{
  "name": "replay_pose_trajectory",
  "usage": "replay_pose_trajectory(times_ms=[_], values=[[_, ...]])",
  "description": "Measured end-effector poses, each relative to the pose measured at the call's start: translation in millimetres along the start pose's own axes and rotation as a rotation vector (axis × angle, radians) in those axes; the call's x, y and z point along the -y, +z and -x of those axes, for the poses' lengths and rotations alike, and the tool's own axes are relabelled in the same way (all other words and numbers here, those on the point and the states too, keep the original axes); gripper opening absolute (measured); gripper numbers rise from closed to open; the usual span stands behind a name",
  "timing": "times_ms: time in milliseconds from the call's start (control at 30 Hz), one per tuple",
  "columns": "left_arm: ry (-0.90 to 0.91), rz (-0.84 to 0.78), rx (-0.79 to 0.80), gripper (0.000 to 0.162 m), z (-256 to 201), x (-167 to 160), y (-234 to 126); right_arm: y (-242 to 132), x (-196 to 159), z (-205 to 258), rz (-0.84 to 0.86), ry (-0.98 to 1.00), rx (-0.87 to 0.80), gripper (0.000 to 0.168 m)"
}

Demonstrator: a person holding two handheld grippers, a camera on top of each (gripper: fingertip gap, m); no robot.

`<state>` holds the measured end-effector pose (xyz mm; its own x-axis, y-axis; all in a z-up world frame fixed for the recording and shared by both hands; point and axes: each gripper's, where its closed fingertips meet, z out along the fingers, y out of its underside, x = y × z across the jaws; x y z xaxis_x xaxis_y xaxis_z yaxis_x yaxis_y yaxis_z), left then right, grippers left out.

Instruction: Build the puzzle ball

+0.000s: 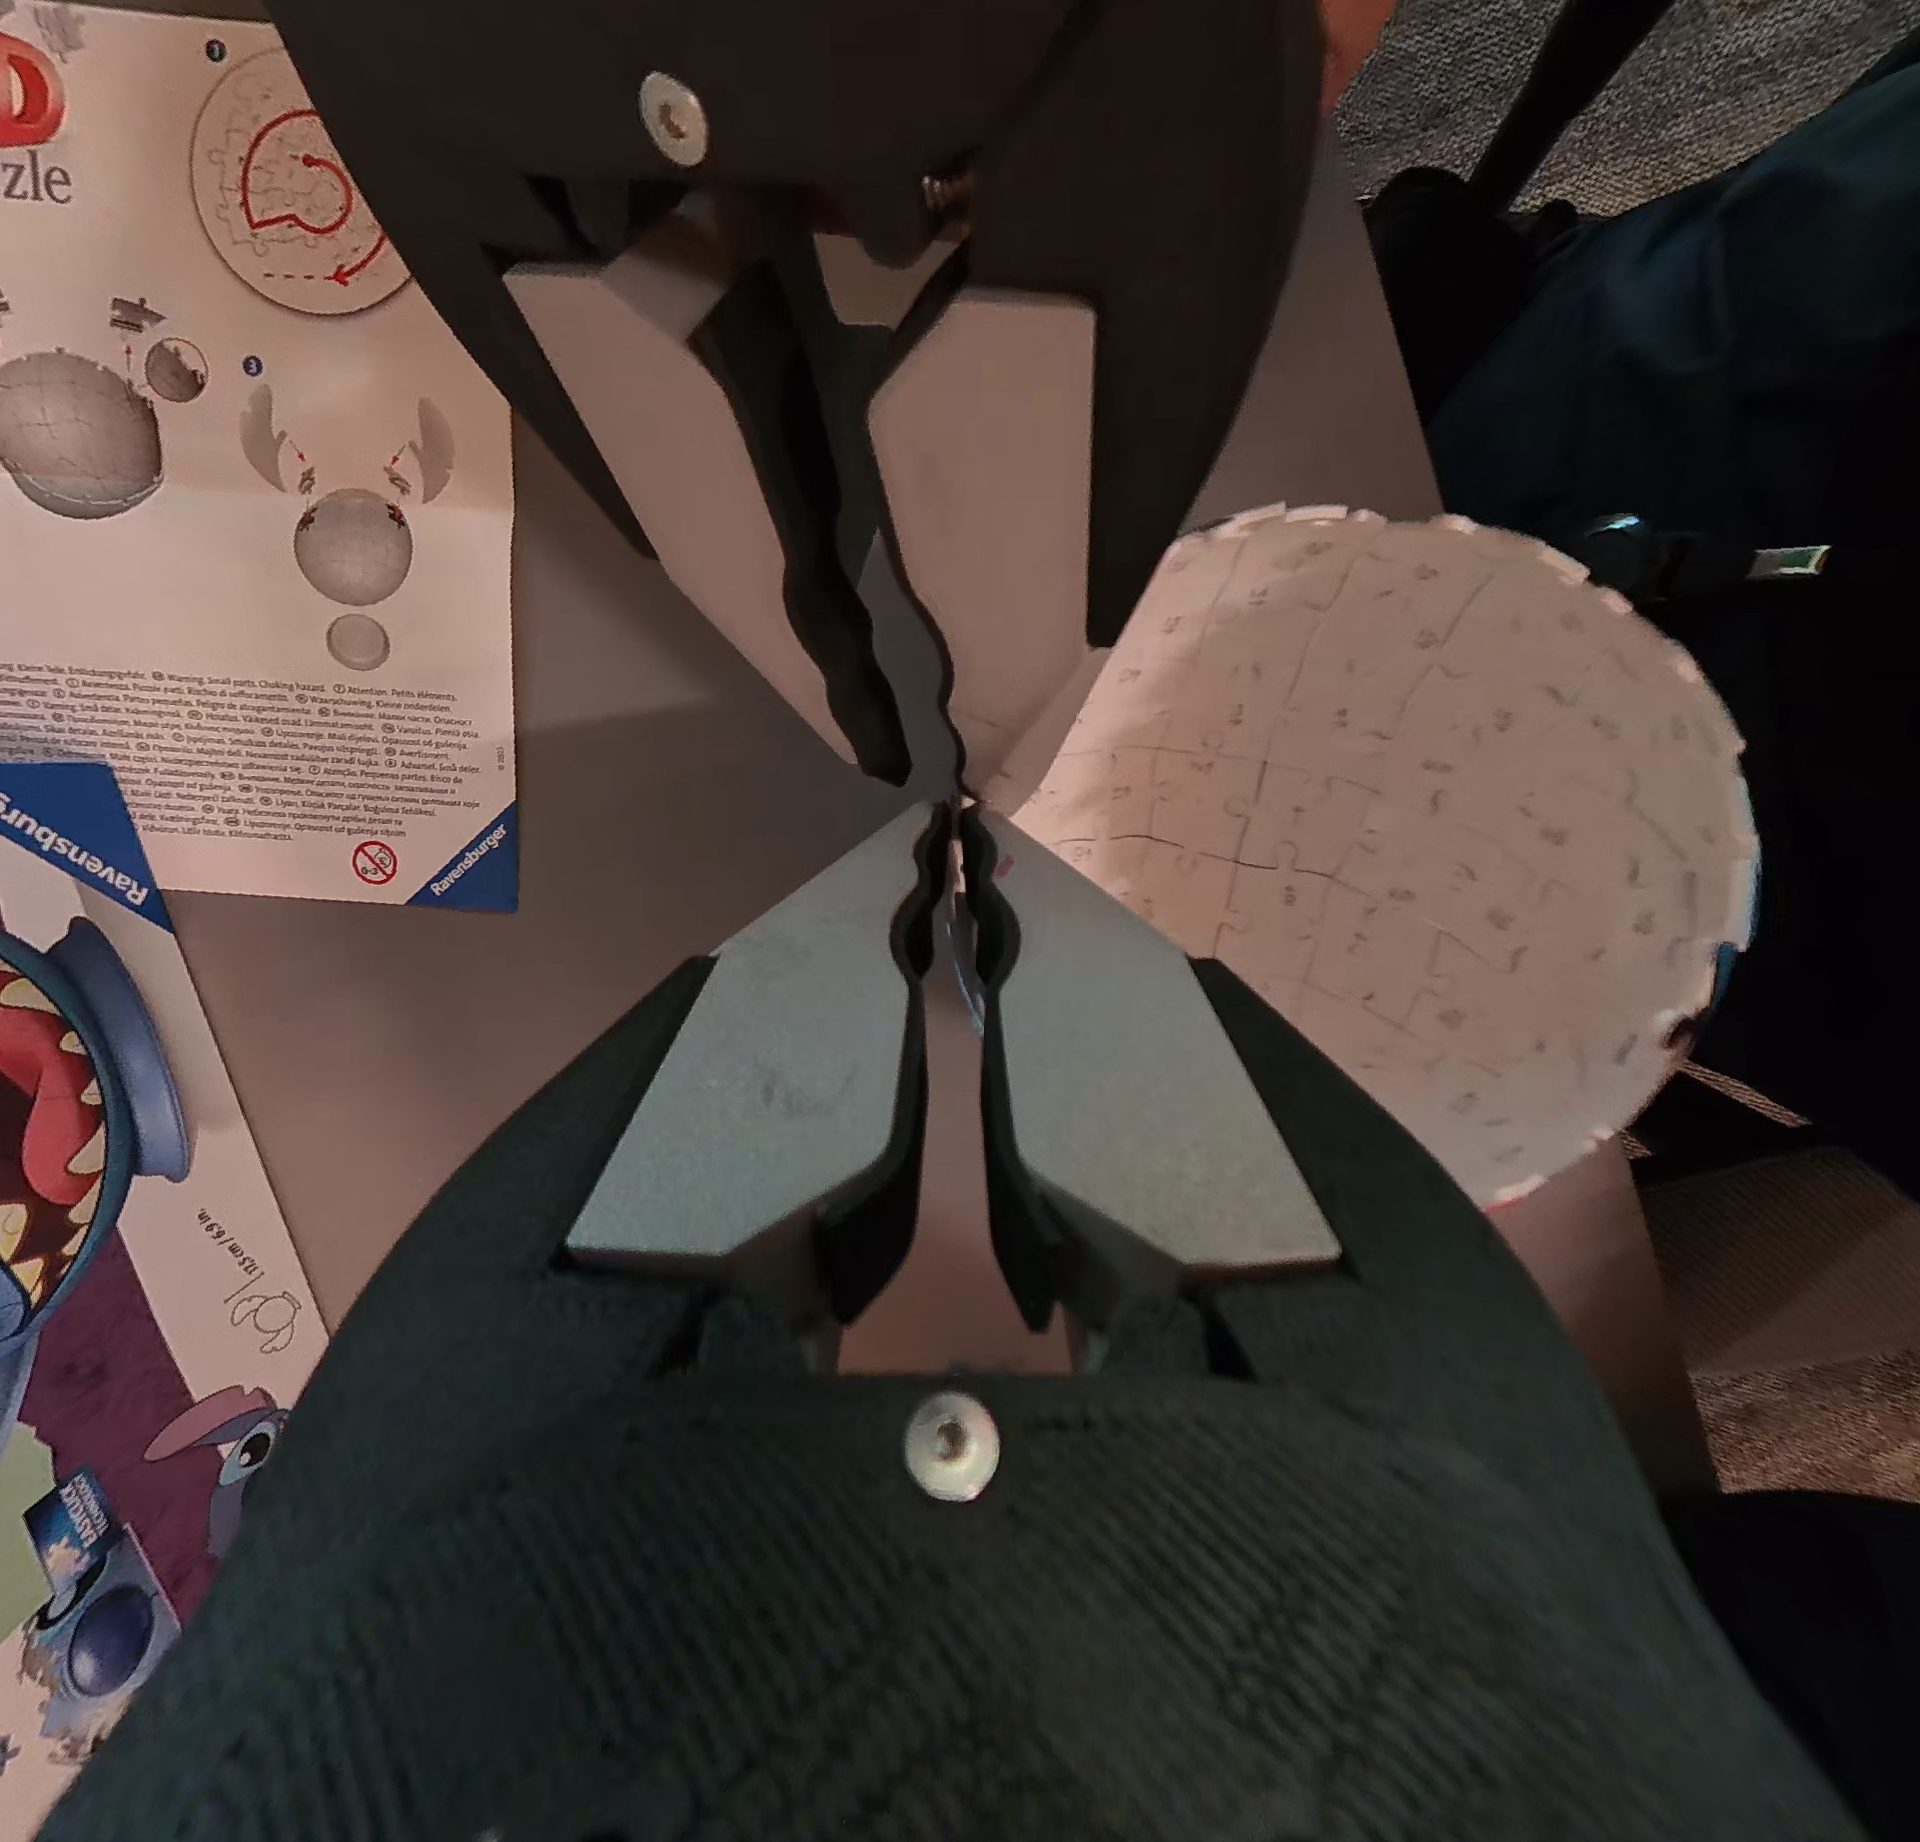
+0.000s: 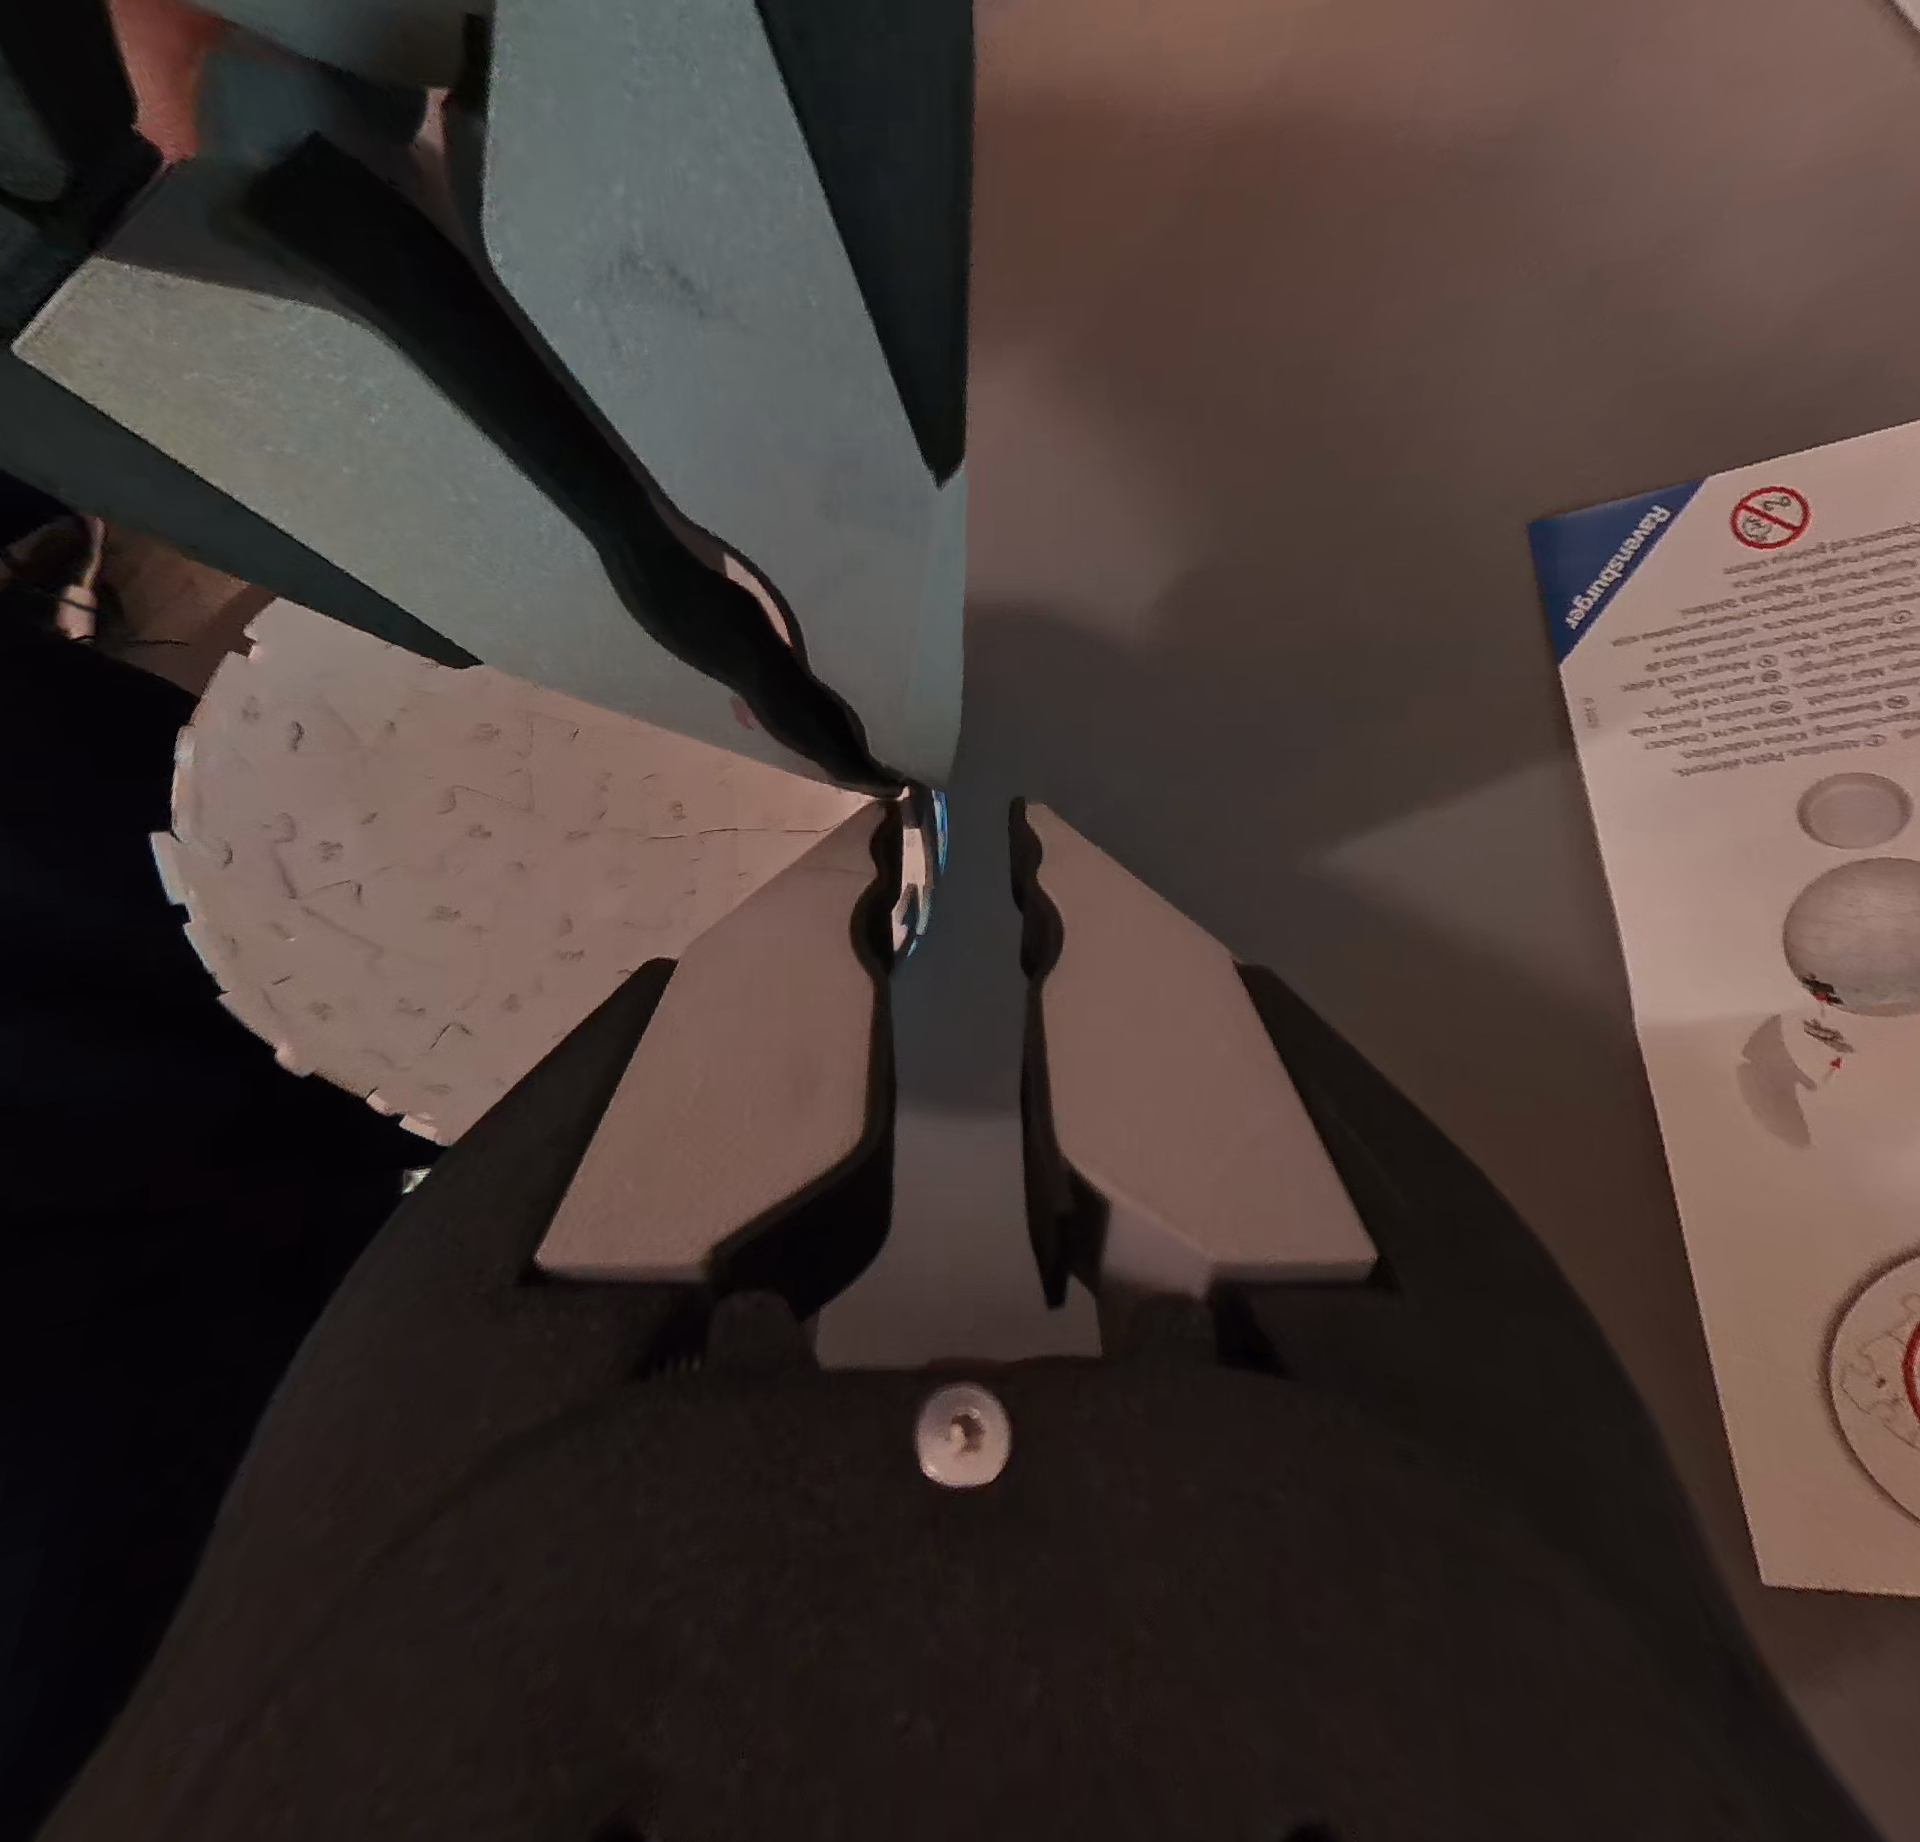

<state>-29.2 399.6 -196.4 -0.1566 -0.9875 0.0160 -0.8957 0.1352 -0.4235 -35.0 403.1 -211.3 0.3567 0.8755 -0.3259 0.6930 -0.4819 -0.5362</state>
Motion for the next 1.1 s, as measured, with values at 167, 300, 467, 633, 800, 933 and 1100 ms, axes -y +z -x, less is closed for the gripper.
replay_pose_trajectory(times_ms=[167,300,467,633,800,933,1100], values=[[-0.002,-0.008,-0.008,0.0,0.0,0.2,0.0,0.6,-0.3,1.6,-0.004,0.013,0.046,0.016],[-0.004,-0.008,-0.01,0.0,-0.2,0.1,0.0,-2.0,-0.5,3.5,-0.01,0.005,0.062,0.012],[-0.006,-0.008,-0.013,0.0,0.1,-0.4,0.1,-15.7,8.7,2.9,-0.093,-0.022,0.082,0.013],[-0.001,-0.009,-0.01,0.0,0.4,0.0,0.3,-21.3,8.7,0.4,-0.145,-0.119,0.114,0.015],[0.005,-0.012,-0.007,0.0,0.4,0.1,0.1,-40.2,17.1,-1.2,-0.38,-0.457,0.123,0.019],[0.018,-0.02,-0.003,0.0,0.5,0.6,0.1,-78.1,32.2,-8.5,-0.756,-0.781,-0.01,0.035],[0.022,-0.025,-0.013,0.0,1.4,1.4,1.0,-67.5,7.1,-9.9,-0.681,-1.005,0.026,0.035]])
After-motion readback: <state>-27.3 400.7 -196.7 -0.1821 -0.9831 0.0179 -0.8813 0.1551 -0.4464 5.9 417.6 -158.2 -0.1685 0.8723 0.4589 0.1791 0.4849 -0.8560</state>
